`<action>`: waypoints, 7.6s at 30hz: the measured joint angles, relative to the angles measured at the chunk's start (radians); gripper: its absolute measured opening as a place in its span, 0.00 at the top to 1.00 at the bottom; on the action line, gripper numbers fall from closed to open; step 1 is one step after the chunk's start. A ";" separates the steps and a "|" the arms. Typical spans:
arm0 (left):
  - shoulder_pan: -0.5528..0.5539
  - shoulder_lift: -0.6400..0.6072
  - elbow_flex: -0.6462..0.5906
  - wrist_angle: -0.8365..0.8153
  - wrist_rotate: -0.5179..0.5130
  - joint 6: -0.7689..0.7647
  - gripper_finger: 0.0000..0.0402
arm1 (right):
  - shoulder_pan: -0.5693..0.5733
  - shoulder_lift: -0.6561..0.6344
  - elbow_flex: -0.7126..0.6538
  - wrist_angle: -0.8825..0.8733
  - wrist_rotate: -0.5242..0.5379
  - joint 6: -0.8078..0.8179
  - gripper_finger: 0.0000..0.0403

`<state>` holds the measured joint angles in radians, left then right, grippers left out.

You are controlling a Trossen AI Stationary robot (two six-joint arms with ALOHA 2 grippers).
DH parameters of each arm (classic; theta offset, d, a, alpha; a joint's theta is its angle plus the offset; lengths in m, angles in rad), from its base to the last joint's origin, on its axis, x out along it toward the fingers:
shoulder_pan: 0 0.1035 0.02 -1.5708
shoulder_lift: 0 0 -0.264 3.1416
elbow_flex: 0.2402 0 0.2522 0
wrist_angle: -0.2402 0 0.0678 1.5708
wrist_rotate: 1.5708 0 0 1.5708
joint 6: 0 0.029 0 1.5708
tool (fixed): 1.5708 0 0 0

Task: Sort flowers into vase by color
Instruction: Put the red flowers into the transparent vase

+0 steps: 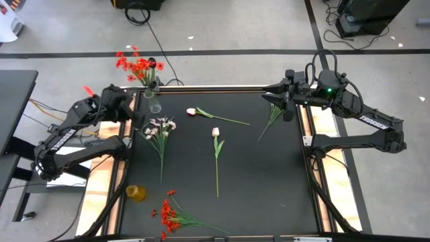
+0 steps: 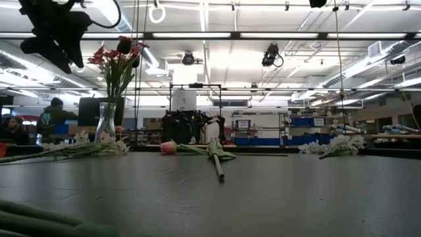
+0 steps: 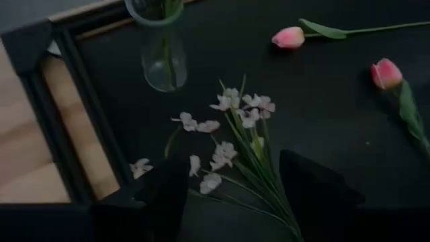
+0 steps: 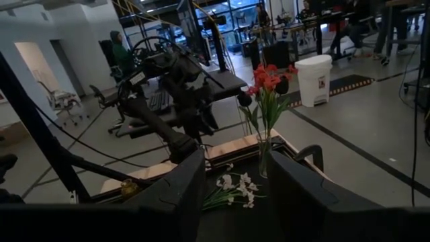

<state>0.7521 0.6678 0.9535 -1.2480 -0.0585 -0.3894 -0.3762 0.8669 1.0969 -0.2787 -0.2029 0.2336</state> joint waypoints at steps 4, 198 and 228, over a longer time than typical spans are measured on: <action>-0.003 0.018 0.000 -0.001 0.024 -0.040 0.42 | 0.000 -0.004 0.000 -0.007 -0.032 0.034 0.58; -1.420 0.219 -0.292 1.913 -0.520 0.279 0.53 | 0.756 1.209 1.072 -0.006 0.802 0.120 0.97; -1.490 -0.073 -0.293 1.369 -0.818 0.259 0.98 | 0.727 1.106 1.072 -0.113 0.825 0.213 0.64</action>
<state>-0.7381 0.5950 0.6605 0.1207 -0.8770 -0.1300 0.3508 1.9734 2.1693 -0.3920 0.6226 0.4468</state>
